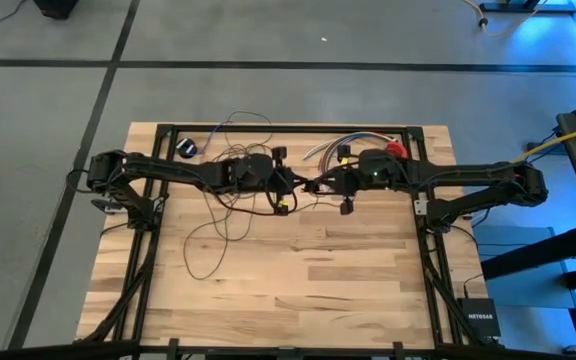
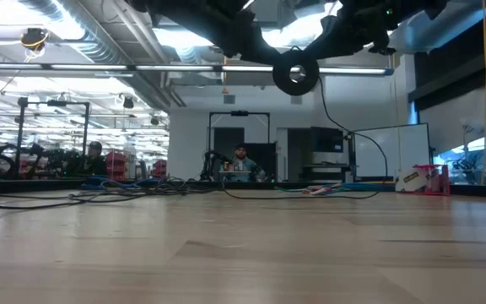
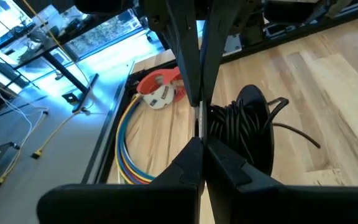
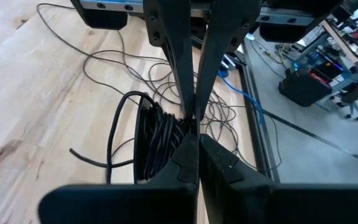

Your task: Coiling cords

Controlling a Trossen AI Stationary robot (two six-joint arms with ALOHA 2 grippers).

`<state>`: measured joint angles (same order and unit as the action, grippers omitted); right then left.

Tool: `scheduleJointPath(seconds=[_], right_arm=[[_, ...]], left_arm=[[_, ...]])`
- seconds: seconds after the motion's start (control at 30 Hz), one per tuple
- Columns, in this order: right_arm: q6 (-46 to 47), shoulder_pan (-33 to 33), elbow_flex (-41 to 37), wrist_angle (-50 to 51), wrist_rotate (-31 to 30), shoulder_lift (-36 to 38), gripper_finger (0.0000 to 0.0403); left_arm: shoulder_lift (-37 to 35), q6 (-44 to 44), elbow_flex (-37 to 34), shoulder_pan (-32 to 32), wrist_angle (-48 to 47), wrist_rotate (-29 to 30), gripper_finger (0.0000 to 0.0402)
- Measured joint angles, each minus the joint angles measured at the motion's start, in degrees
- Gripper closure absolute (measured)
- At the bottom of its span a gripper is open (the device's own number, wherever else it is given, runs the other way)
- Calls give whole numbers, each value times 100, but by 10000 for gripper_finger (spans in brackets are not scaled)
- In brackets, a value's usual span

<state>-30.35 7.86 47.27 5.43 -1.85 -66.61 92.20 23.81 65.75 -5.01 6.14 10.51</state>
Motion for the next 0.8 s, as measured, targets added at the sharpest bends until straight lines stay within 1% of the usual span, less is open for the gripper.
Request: scheduleJointPath(seconds=[0.1, 0.4, 0.5, 0.57, 0.67, 0.73, 0.8], right_arm=[[-1, 3, -1, -89, -12, -5, 397], [9, -2, -15, -269, -13, -15, 397], [330, 6, 56, -146, -10, 2, 390], [371, -1, 210, 66, -7, 4, 371], [288, -114, 598, 675, -72, 62, 326], [197, -241, 978, 1404, -421, 138, 298], [366, -399, 1346, 2202, -826, 212, 278]], left_arm=[[0, -94, 31, -40, -95, -25, 400], [-17, 41, 51, -74, -175, -16, 400], [-16, 36, 51, -69, -151, -17, 400], [-17, 15, 57, -67, -146, -25, 400], [-15, 2, 57, -67, -249, -16, 401], [-9, 0, 57, -61, -275, 49, 401], [-9, -49, 57, -62, -295, 117, 401]])
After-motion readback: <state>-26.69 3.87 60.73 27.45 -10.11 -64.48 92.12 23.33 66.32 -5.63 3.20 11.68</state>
